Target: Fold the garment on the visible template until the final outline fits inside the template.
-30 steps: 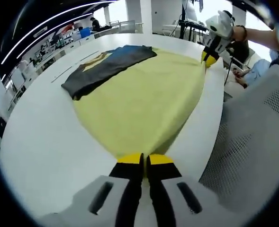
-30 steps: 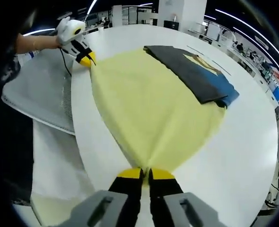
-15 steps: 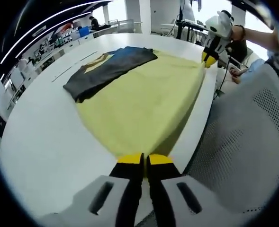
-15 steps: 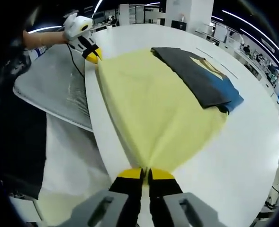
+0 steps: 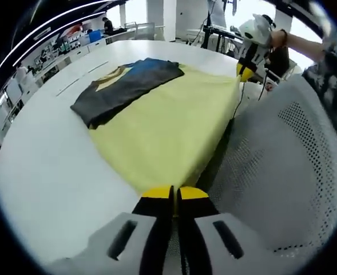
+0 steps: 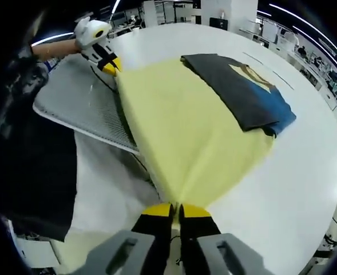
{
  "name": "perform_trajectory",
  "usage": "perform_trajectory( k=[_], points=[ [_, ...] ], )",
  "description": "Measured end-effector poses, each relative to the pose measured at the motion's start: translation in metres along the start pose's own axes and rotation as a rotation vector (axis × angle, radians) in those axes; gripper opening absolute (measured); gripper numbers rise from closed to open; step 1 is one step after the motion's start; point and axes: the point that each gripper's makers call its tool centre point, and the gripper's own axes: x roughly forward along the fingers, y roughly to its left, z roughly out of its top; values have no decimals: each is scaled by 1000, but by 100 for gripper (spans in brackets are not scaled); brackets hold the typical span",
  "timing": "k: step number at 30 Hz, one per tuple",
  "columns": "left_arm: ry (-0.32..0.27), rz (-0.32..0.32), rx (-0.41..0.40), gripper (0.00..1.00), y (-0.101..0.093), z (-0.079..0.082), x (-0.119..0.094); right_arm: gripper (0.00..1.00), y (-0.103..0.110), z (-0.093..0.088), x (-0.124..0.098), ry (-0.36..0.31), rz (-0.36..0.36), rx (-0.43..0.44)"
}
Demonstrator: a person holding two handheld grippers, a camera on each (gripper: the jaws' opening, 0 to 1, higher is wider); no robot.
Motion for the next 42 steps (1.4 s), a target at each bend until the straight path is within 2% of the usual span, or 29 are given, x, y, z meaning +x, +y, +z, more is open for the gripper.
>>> perform_trajectory(
  k=[6,10,12,20,31,37,42],
  points=[
    [20,-41,13,0,-9,0,-9,0,9,0,-10,20,23,11],
    [20,-43,27,0,-6,11,-18,0,2,8,-20,13,10,-1],
    [-33,-3,53,0,4,27,-22,0,-9,16,-27,-9,-28,0],
    [-102,92,68,0,37,60,-32,0,-50,53,-51,-85,-150,-24],
    [-209,221,54,0,82,105,-45,0,-91,89,-73,-145,-245,-37],
    [-289,304,17,0,108,133,-52,0,-111,104,-83,-182,-291,-40],
    [-310,344,39,0,120,147,-53,0,-124,120,-92,-208,-331,-42]
  ],
)
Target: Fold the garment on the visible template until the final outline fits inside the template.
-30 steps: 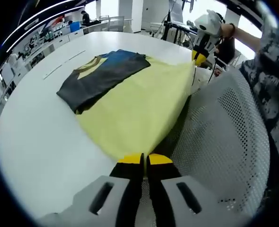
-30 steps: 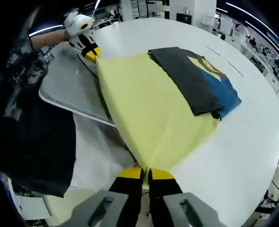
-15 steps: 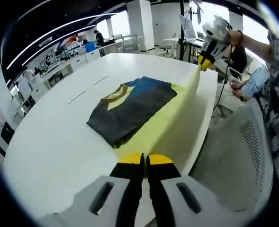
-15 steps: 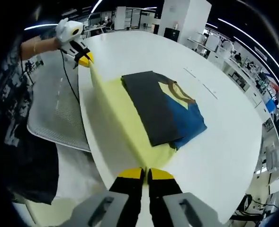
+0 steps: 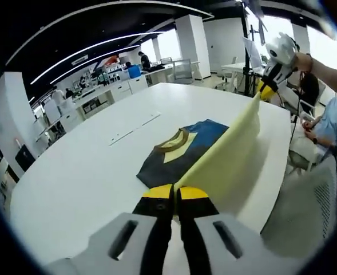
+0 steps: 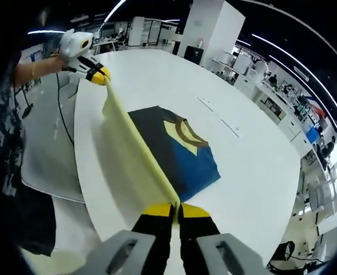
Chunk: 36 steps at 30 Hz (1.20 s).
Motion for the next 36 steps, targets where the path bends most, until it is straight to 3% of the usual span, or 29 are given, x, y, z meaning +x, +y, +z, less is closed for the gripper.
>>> perform_trajectory(
  k=[8,17,18,24,33,36],
  points=[
    [-53,96,-44,0,24,27,15,0,-29,19,5,-12,-75,-18],
    [-68,176,-31,0,46,50,34,0,-61,33,14,-35,-174,-18],
    [-47,192,-15,0,49,50,37,0,-67,35,16,-38,-192,-18],
    [-45,241,-17,0,62,58,49,0,-89,41,30,-37,-254,-38],
    [-29,286,-9,0,82,59,75,0,-116,48,53,-70,-285,21],
    [-8,307,35,0,86,57,87,0,-122,45,65,-62,-287,40]
  ],
)
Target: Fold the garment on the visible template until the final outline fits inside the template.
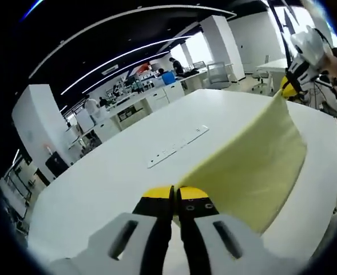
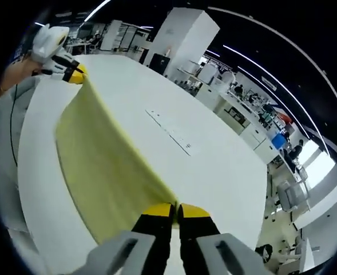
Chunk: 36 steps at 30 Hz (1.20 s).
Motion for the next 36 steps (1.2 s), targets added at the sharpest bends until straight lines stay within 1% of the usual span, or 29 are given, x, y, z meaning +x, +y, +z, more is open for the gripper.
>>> perform_trajectory(
  k=[3,6,7,10,13,15,16,18,19,21,23,26,28,29,30,33,36],
  points=[
    [20,5,26,0,-3,-5,15,0,-1,-8,13,22,2,30],
    [39,9,48,0,-5,-10,26,0,-1,-17,28,41,9,57],
    [47,11,61,0,-6,-12,29,0,0,-18,30,44,11,60],
    [88,15,94,0,-8,-22,40,0,3,-24,43,52,23,67],
    [117,12,70,0,-9,-34,51,0,5,-30,58,65,34,70],
    [146,-3,23,0,-10,-45,59,0,7,-33,68,74,43,71],
    [146,-7,8,0,-11,-48,62,0,8,-34,72,76,43,72],
    [154,-31,-53,0,-13,-55,69,0,11,-40,81,99,55,78],
    [147,-42,-86,0,-14,-58,74,0,12,-43,87,109,60,87],
    [143,-48,-83,0,-13,-62,79,0,12,-48,95,122,67,93],
    [178,-50,-91,0,-14,-73,86,0,15,-51,104,120,84,108],
    [194,-57,-86,0,-17,-82,94,0,18,-54,116,131,97,86],
    [199,-61,-81,0,-19,-87,99,0,20,-57,121,146,102,102],
    [200,-62,-74,0,-20,-88,101,0,20,-59,124,152,104,99],
    [203,-72,-46,0,-22,-90,103,0,20,-61,125,160,104,103],
    [217,-70,-14,0,-25,-96,107,0,23,-65,130,172,114,117],
    [228,-74,-5,0,-27,-103,110,0,26,-71,133,185,126,133]
  ],
)
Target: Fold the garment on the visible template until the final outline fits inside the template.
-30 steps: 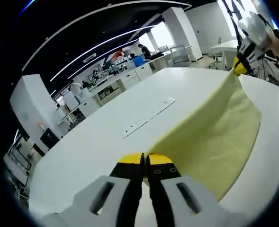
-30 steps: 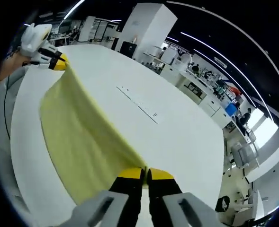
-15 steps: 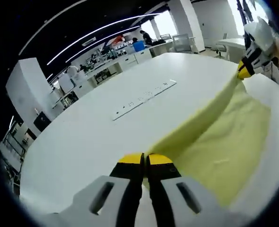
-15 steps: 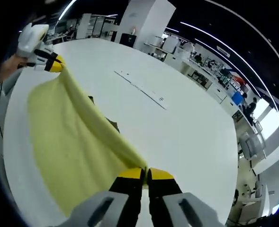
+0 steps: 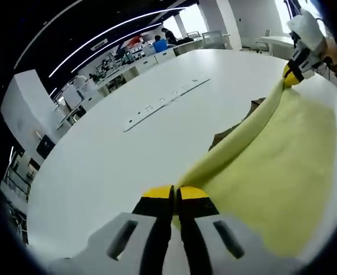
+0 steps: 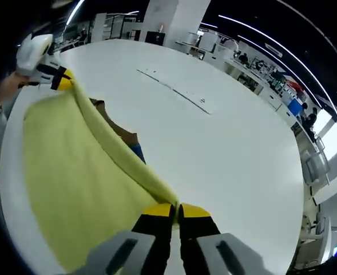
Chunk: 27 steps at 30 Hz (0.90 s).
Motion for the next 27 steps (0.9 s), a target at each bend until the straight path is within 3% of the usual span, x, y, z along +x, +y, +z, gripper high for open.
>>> perform_trajectory(
  k=[5,10,16,23,27],
  points=[
    [10,-12,-2,1,-1,-7,3,0,1,-6,3,0,20,50],
    [24,-13,75,11,1,-12,7,2,2,-6,4,0,25,19],
    [12,-13,114,26,4,-11,0,27,0,-5,-3,-19,42,33],
    [-19,-25,89,32,5,-5,6,28,-9,0,0,-63,-1,14],
    [-50,41,14,34,20,2,15,28,-23,5,5,-99,-55,88]
  ],
)
